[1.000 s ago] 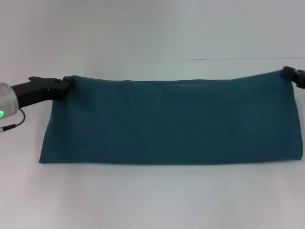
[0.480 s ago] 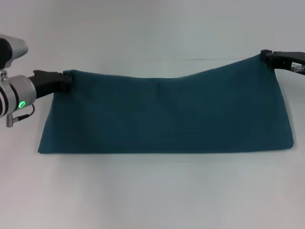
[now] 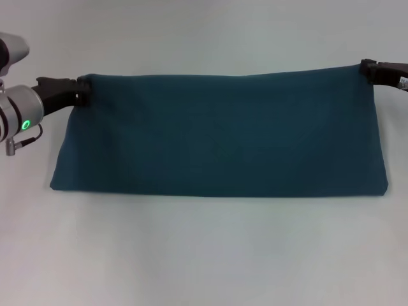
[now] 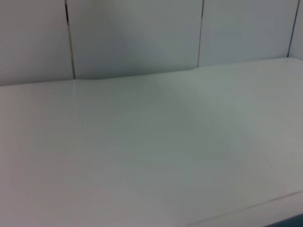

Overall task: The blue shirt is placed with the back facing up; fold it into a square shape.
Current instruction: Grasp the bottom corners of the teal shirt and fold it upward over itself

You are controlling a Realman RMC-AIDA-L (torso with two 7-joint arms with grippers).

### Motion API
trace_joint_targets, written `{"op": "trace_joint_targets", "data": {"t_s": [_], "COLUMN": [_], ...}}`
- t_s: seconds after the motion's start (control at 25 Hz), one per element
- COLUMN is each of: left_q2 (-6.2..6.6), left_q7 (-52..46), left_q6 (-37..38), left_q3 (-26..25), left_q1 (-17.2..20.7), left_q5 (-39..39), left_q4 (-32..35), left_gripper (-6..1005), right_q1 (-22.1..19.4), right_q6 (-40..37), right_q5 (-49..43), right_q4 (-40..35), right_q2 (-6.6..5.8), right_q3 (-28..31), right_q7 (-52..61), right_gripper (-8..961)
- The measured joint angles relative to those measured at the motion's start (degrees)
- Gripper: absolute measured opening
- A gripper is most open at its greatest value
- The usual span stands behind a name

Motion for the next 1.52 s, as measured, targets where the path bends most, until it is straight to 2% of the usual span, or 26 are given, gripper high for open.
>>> {"op": "trace_joint_targets", "data": {"t_s": [0.36,0.64,1.04,1.12,1.28,1.52], "left_q2": [-0.3,0.05,-0.26,-0.25,-0.33,-0.39], "left_q7": [3.3,4.5,4.6,4.3,4.2,4.3], "left_q6": [-2.7,-3.3,-4.3,-5.1,-7.7,-9.7], "left_q3": [0.0,0.0,0.0,0.0,0.0,0.0], "left_q1": [-1.2,-1.9,-2.2,-2.5,-2.6,-2.2], "left_q5": [-2.0,-2.9,-3.0,-3.1,-4.4,-6.8], "left_q4": [-0.4,-2.0,-2.4,-3.0,-3.4,-3.4], "left_gripper": [1,0,1,59,175,400], "right_q1": [0.4,0.5,0.6,0.6,0.6,0.6], "right_q6": [1.8,2.2,3.9,4.1,5.5,6.0], "right_q5": [0.3,0.4,1.0,1.1,1.1,1.1], "right_q4": [0.1,0.4,1.3,1.4,1.5,1.4], "right_q2": [-0.16,-0.11,0.54,0.6,0.82,0.84], "right_q3": [0.0,-0.1,-0.1,-0.2,-0.2,0.0], "right_q7": [-0.3,-0.8,-2.9,-3.4,-4.2,-4.2], "right_gripper": [9,9,10,10,109,277]}}
